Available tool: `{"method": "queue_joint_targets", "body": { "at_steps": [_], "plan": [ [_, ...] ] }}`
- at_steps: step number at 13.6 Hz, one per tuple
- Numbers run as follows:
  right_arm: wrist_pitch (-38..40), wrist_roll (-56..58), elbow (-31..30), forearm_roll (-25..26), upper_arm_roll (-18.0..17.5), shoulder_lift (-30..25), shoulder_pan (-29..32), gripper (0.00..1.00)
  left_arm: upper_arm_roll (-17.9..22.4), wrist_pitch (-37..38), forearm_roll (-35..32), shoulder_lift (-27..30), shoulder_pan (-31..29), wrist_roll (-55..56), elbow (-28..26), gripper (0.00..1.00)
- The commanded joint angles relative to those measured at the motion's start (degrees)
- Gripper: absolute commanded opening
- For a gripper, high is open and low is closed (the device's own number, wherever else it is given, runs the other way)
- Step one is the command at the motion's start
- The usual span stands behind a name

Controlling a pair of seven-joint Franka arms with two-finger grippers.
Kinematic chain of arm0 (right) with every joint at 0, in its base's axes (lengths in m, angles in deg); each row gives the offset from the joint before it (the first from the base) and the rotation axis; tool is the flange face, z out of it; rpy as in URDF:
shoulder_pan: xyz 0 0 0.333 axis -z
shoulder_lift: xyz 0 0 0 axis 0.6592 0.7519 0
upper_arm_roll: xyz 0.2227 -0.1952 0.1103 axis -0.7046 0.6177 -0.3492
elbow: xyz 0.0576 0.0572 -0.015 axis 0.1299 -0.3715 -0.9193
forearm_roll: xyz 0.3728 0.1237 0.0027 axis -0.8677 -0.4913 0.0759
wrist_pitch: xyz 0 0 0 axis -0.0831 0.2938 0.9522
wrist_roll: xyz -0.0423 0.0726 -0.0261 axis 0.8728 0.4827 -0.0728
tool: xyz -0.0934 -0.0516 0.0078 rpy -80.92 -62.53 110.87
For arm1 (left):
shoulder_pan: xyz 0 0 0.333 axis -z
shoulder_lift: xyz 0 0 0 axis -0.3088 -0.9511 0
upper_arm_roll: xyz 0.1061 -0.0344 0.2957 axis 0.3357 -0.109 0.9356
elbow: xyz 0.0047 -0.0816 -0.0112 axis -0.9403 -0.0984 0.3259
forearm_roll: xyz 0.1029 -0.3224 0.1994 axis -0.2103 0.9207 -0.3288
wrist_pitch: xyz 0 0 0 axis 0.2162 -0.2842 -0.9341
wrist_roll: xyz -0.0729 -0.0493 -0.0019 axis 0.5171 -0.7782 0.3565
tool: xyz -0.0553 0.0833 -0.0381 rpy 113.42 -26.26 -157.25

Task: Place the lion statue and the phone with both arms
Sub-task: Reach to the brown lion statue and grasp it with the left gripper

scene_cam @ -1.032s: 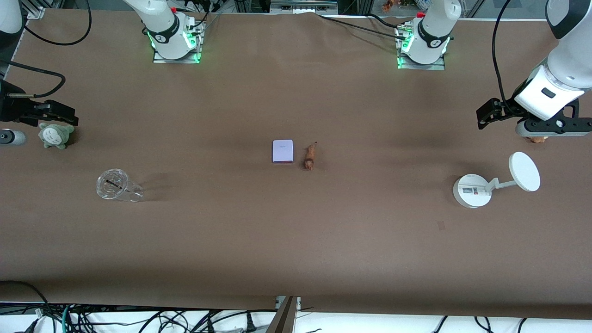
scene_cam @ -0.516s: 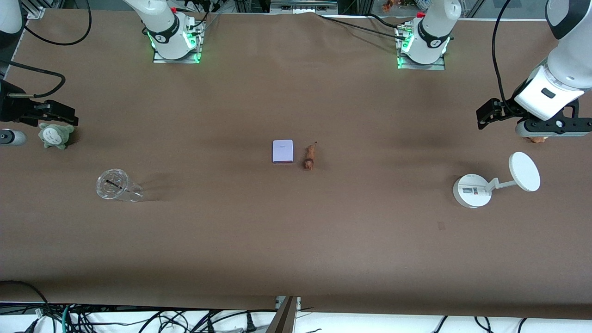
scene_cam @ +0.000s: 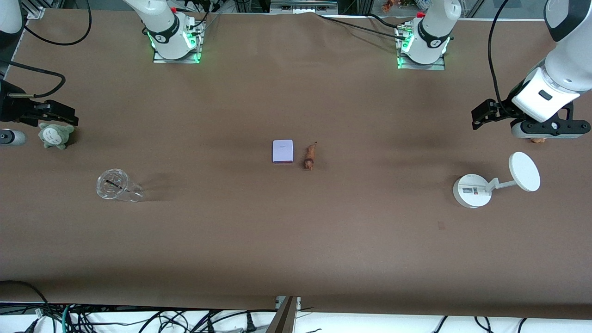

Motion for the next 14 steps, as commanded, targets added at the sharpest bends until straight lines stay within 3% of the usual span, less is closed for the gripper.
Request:
{"method": "queue_joint_targets", "body": {
  "at_steps": [1, 7, 14],
  "plan": [
    [0.08, -0.31, 0.08, -1.04, -0.58, -0.14, 0.7, 1.0, 0.04, 0.58, 3.12, -1.13, 1.18, -1.13, 0.85, 1.0],
    [0.0, -0.05, 0.08, -1.13, -0.49, -0.06, 0.7, 1.0, -1.63, -0.99, 6.47, -10.88, 11.18, -0.96, 4.1, 1.0],
    [-0.18, -0.05, 0.08, -1.39, -0.58, 2.93, 0.61, 1.0, -1.63, -23.47, 8.23, -23.36, 21.82, 3.16, 3.92, 1.0]
  ]
}}
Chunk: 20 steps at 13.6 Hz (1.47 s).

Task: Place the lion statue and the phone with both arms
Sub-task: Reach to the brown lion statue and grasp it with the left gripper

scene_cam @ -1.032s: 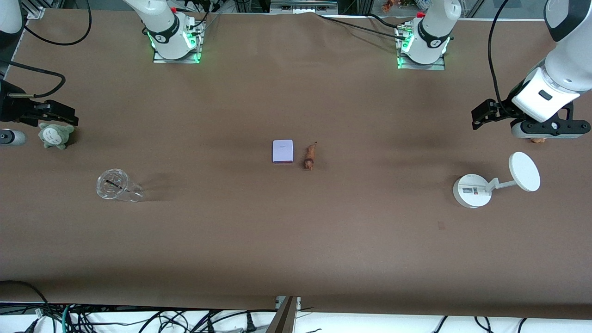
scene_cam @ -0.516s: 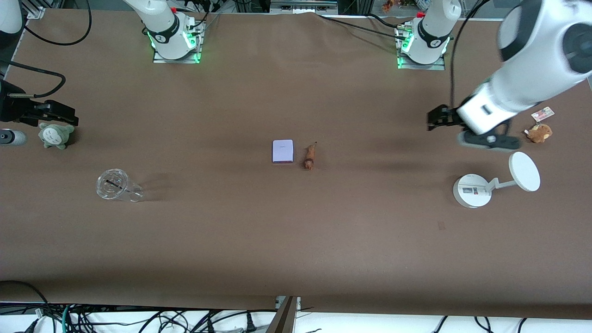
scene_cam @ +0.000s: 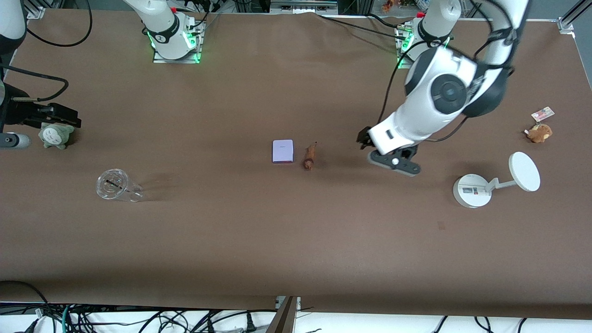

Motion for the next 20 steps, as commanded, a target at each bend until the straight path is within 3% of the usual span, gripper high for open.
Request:
{"method": "queue_joint_targets", "body": {
  "at_steps": [1, 9, 15, 19, 20],
  "plan": [
    [-0.14, -0.06, 0.13, -0.92, -0.54, 1.37, 0.52, 1.0, 0.76, -6.15, 0.88, -4.84, 4.3, 4.4, 2.09, 1.0],
    [-0.85, 0.03, 0.13, -0.92, -1.33, 4.01, -1.14, 1.0, 0.85, -20.67, 0.62, -15.66, 13.01, 8.54, 1.82, 1.0],
    [-3.92, 0.21, 0.13, -0.4, -1.24, 4.98, -3.69, 1.0, 1.37, -26.03, -1.49, -20.14, 18.98, 20.66, 1.91, 1.0],
    [-4.89, -0.05, 0.13, -0.74, -1.24, 5.24, -4.4, 1.0, 1.64, -26.48, -5.97, -21.2, 19.26, 21.38, 1.91, 1.0],
    [-5.59, -0.06, 0.04, -0.92, -1.24, 5.76, -4.57, 1.0, 1.64, -26.48, -6.06, -21.38, 19.26, 21.47, 1.91, 0.73]
  ]
}}
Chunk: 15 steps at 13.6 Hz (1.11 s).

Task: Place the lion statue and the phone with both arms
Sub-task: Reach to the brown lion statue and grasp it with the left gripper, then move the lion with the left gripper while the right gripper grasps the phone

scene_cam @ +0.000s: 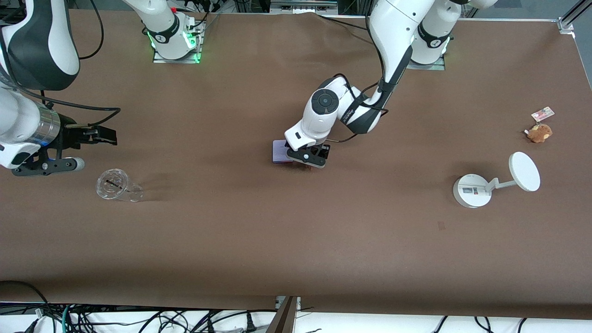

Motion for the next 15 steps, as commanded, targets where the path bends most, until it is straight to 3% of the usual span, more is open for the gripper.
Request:
{"method": "queue_joint_targets", "body": {
  "at_steps": [1, 3, 4, 5, 8, 11, 15],
  "plan": [
    [-1.44, -0.17, 0.05, -0.59, -0.11, 0.85, -0.72, 1.0, 0.8, 0.08, -1.52, -0.79, 0.46, 1.16, 1.51, 0.42],
    [-3.28, -0.79, 0.05, -0.68, -0.02, 2.17, -1.86, 1.0, 0.8, 0.17, -1.61, -0.61, 0.29, 1.77, 1.42, 0.28],
    [-3.99, -0.88, 0.05, -0.68, -0.02, 2.53, -2.65, 1.0, 0.8, 0.26, -1.61, -0.35, 0.11, 1.77, 1.42, 0.14],
    [-4.43, -0.88, 0.05, -0.68, -0.02, 2.96, -3.01, 1.0, 0.8, 0.52, -1.61, -0.09, -0.07, 1.77, 1.42, 0.1],
    [-5.92, -0.96, -0.04, -0.77, -0.02, 4.28, -3.97, 1.0, 0.89, 3.49, -1.7, 2.88, -0.42, 1.6, 0.81, 0.09],
    [-7.76, -3.76, -0.3, -1.29, -0.02, 5.25, -5.47, 1.0, 1.06, 15.69, -1.7, 8.07, -1.74, 1.16, 1.42, 0.09],
    [-11.37, -9.3, -0.3, -2.44, -0.02, 8.5, -9.67, 1.0, 1.59, 23.71, -1.87, 13.61, -6.2, -5.85, 1.42, 0.07]
  ]
}}
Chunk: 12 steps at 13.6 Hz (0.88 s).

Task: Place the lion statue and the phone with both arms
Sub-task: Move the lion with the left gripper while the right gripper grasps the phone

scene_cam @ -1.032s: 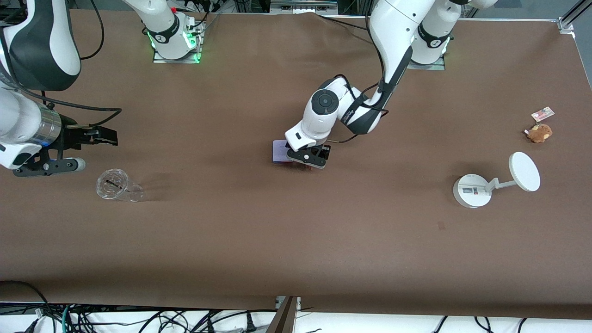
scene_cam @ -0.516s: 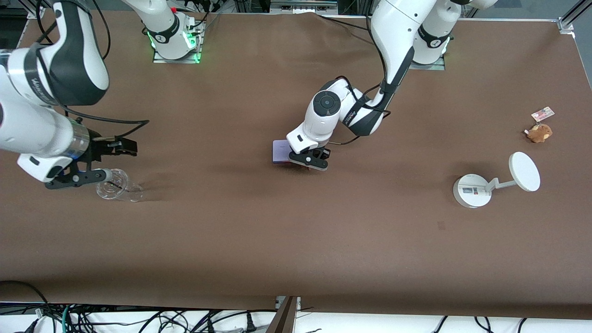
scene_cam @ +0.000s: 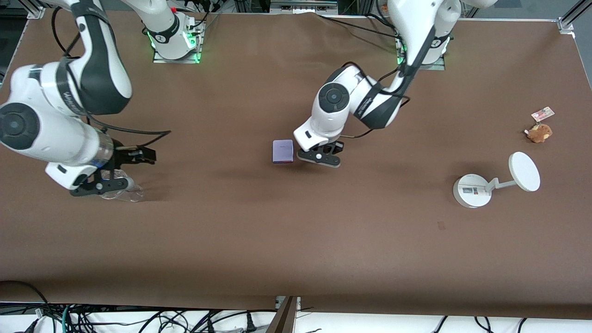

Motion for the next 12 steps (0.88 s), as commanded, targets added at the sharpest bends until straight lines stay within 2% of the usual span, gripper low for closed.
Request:
{"method": "queue_joint_targets", "body": {
  "at_steps": [1, 3, 7, 12],
  "plan": [
    [-3.1, -5.22, -0.21, -1.01, 0.1, 2.46, -3.93, 1.0, -0.5, 5.08, -0.87, 5.24, -5.37, -8.34, -1.17, 0.07],
    [-5.12, -10.41, -0.12, -1.71, 0.01, 4.57, -7.19, 1.0, -0.76, 7.28, -0.52, 7.97, -10.82, -16.26, -1.17, 0.07],
    [-10.56, -12.88, -0.03, -8.82, 0.1, 9.41, -11.93, 1.0, -0.94, 10.54, 0.19, 11.49, -19.35, -25.5, -1.08, 0.07],
    [-18.3, -27.62, 0.05, -9.1, 0.1, 14.94, -21.07, 1.0, -0.76, 11.51, 0.37, 10.54, -27.97, -34.3, -1.96, 0.06]
  ]
}}
